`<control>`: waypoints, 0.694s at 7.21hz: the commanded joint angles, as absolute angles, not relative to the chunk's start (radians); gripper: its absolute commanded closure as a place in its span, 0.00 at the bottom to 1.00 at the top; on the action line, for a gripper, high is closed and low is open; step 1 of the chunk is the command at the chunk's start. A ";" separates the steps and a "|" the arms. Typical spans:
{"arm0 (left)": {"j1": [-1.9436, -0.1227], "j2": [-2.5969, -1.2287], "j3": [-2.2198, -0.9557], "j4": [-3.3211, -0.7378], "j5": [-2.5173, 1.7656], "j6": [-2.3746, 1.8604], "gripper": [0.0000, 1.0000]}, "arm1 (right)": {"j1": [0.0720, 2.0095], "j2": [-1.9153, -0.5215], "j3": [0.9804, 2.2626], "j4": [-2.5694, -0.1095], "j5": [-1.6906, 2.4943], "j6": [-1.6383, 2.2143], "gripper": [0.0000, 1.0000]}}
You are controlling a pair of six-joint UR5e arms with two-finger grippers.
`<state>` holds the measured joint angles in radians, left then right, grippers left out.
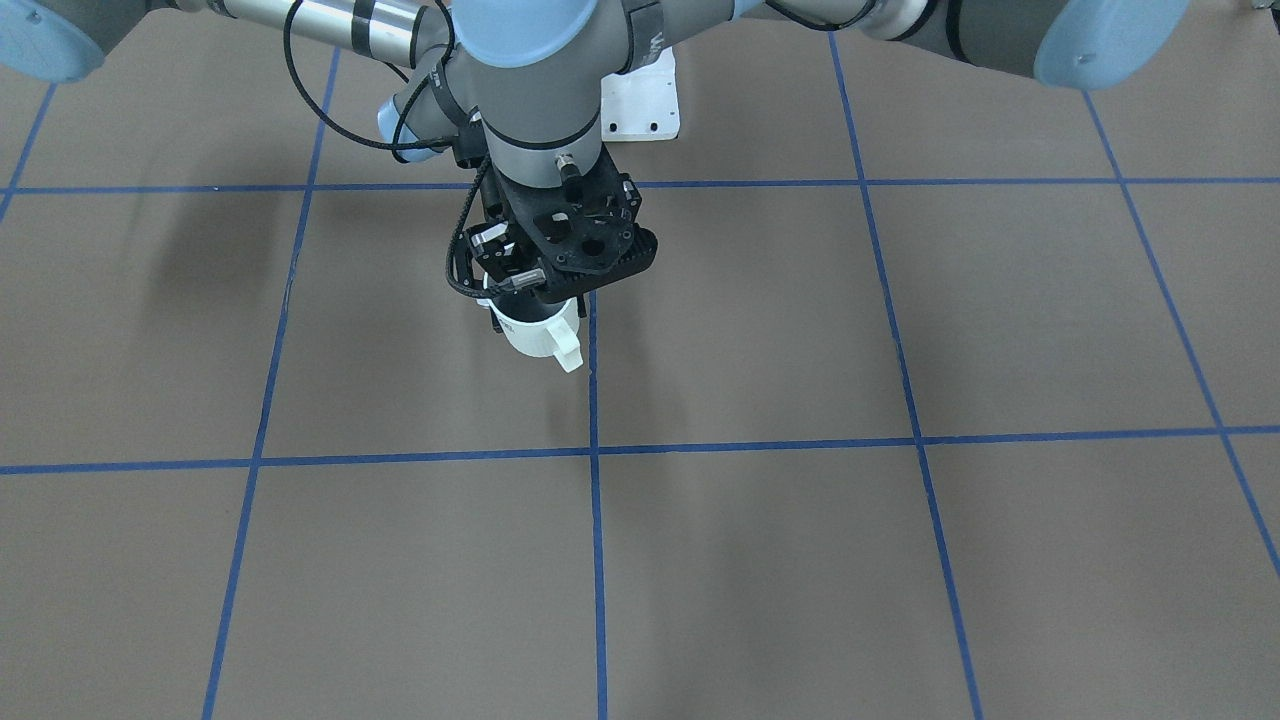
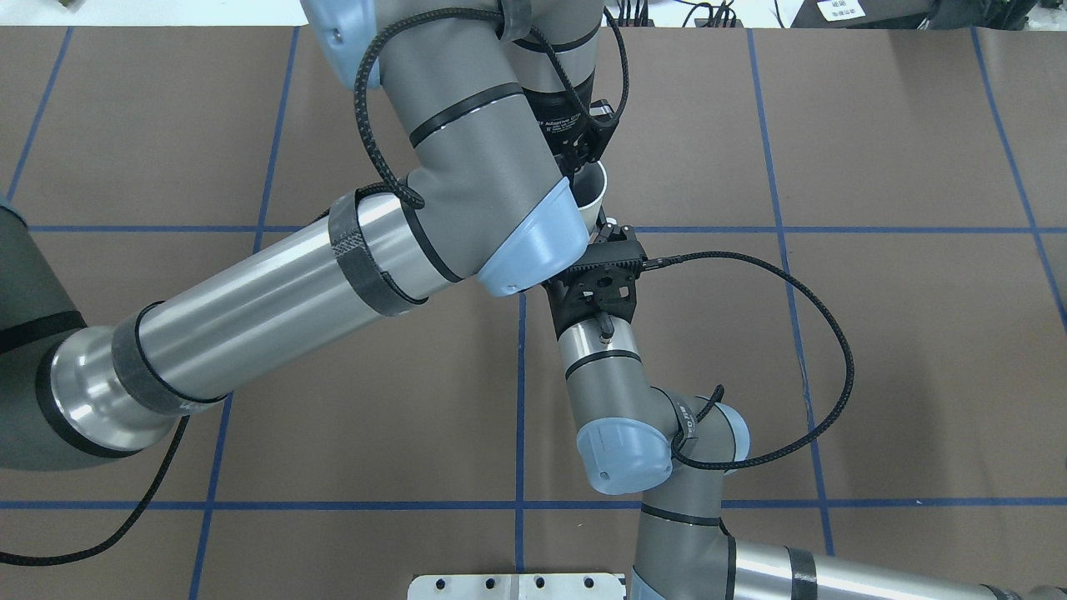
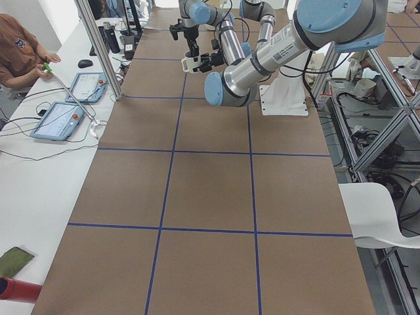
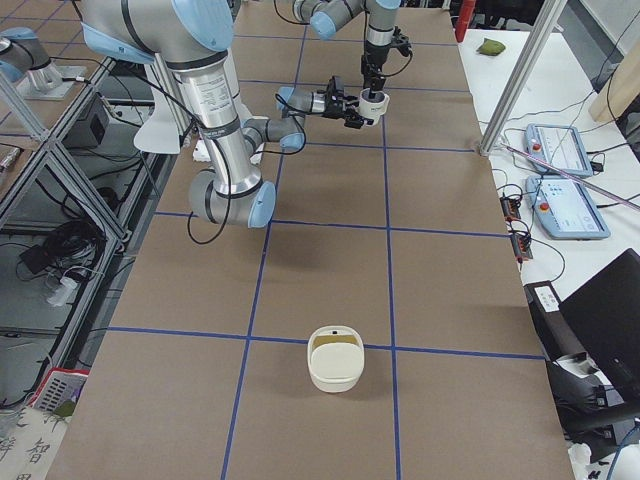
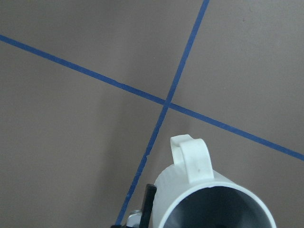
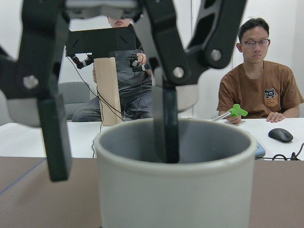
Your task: Left arm hands cup to right arm to dump lemon
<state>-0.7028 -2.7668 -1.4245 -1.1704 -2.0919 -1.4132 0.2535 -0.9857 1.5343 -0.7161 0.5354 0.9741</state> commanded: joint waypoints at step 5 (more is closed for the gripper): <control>-0.701 -2.764 -1.427 -1.164 -2.094 -1.417 0.69 | 0.256 -0.988 1.536 -0.715 0.535 0.974 0.57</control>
